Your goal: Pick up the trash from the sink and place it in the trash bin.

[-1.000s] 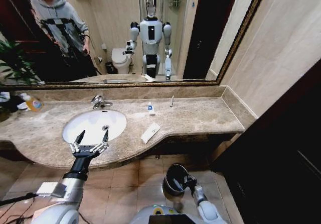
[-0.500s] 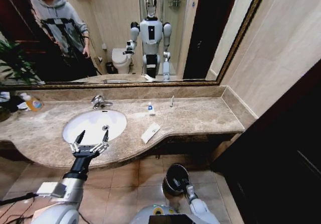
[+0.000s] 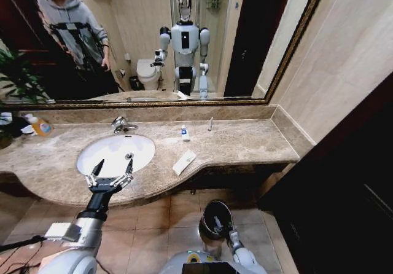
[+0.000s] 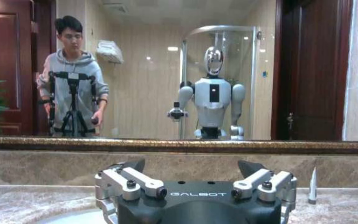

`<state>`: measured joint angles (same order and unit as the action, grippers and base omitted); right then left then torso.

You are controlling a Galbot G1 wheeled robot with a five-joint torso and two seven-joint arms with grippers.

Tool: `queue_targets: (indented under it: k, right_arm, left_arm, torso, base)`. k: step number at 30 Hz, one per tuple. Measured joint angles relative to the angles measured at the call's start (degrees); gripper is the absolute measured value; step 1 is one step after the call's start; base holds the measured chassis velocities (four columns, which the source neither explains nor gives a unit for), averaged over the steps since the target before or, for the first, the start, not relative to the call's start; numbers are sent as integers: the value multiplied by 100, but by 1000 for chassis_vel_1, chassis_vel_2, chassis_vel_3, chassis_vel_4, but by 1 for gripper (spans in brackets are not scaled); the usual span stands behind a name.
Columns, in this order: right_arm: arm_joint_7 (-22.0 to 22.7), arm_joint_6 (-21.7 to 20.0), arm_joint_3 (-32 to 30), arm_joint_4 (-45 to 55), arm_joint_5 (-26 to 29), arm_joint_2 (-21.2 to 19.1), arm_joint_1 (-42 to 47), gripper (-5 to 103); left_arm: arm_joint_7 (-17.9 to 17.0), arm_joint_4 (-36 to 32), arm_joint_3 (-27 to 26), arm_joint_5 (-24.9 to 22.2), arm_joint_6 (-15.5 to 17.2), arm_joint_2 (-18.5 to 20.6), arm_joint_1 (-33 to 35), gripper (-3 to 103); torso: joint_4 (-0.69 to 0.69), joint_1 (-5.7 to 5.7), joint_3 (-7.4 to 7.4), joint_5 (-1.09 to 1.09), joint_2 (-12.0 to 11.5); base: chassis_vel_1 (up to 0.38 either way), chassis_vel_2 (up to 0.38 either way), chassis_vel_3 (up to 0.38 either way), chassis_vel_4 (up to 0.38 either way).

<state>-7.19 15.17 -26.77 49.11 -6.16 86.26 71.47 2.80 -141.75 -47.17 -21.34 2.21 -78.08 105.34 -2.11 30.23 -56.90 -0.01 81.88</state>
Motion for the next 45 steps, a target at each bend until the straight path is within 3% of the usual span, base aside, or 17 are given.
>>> queue_targets:
  k: [5,16,24,27,37,45]
  right_arm:
    - [8,24,2,84,20,-10,84,100]
    - [175,73,16,363,124,-63,255,100]
    - [1051,155,-71,2217,107,-59,1057,100]
    - [1388,-113,-208,3334,280,-98,1651,100]
    - [1588,-130,-675,5216,313,-116,2783,100]
    - [1330,-495,-639,7095,412,-130,3123,100]
  left_arm:
    - [0,0,0,0,0,0,0,100]
    - [0,0,0,0,0,0,0,100]
    - [0,0,0,0,0,0,0,100]
    - [0,0,0,0,0,0,0,100]
    - [0,0,0,0,0,0,0,100]
    - [0,0,0,0,0,0,0,100]
  torso:
    - [0,0,0,0,0]
    - [0,0,0,1,0]
    - [0,0,0,1,0]
    - [0,0,0,1,0]
    - [1,-1,0,1,0]
    - [1,-1,0,0,0]
  base:
    - [0,0,0,0]
    - [0,0,0,0]
    - [0,0,0,0]
    - [0,0,0,0]
    - [0,0,0,0]
    - [0,0,0,0]
